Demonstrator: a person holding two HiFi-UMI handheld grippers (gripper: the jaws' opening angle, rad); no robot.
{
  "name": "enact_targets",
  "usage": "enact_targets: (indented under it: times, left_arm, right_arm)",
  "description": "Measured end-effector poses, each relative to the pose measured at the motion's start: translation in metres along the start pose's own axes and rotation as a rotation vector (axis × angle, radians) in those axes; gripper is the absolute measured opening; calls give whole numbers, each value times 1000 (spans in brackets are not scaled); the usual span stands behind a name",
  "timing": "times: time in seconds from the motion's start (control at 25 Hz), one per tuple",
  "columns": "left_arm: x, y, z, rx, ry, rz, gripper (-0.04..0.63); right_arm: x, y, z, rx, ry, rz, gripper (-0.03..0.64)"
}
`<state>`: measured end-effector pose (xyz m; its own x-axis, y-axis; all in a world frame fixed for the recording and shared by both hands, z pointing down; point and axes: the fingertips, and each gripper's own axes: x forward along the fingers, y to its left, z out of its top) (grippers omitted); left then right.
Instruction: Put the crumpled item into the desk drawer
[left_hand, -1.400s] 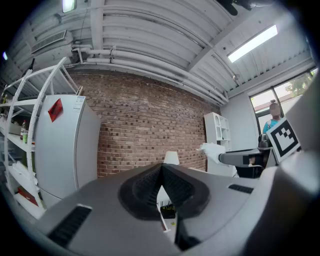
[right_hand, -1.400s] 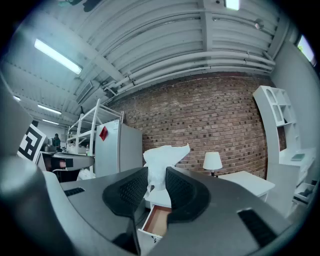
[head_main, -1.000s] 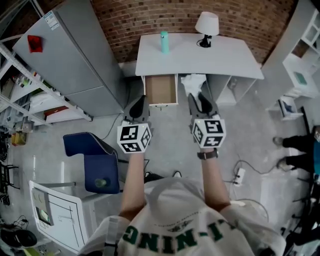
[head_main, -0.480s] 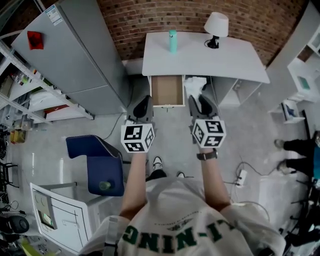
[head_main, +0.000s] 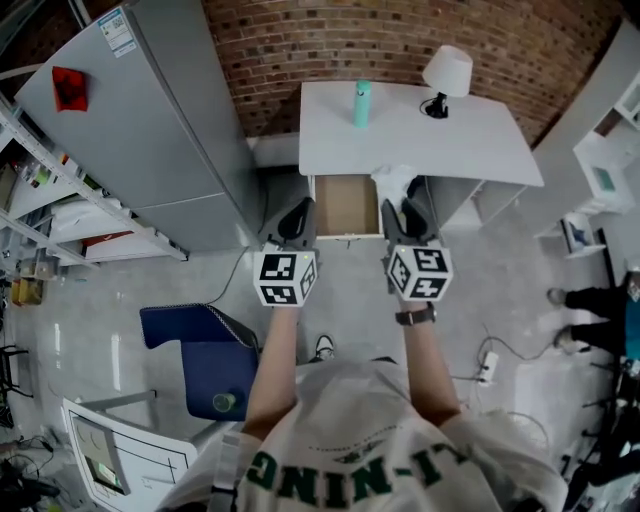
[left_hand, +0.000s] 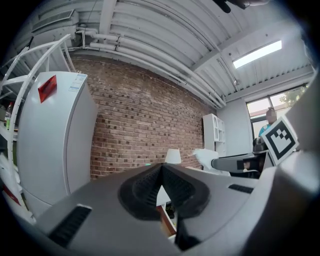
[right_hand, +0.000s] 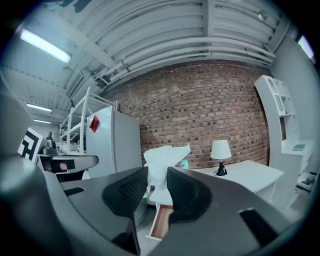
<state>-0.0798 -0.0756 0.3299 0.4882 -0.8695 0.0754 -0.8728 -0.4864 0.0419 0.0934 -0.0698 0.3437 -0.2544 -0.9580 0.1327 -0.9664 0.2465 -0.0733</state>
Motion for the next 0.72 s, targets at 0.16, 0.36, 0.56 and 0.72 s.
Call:
enact_targets:
  times: [0.16,0.36,0.56,0.72]
  left_arm:
    - [7,18,-17,-15,17,-38,0]
    - [21,33,-34,-50,11,-82,0]
    - [41,44,-53,-83,9,-94,0]
    - [68,50,-67,-61,21,-99,0]
  right_arm:
    - [11,10,-18,-25,43,-29,112]
    - [26,14,-41,-46,97,-42,112]
    - [50,7,-67,-43,161,-19,112]
    - [79,-4,-98,-41,230,11,112]
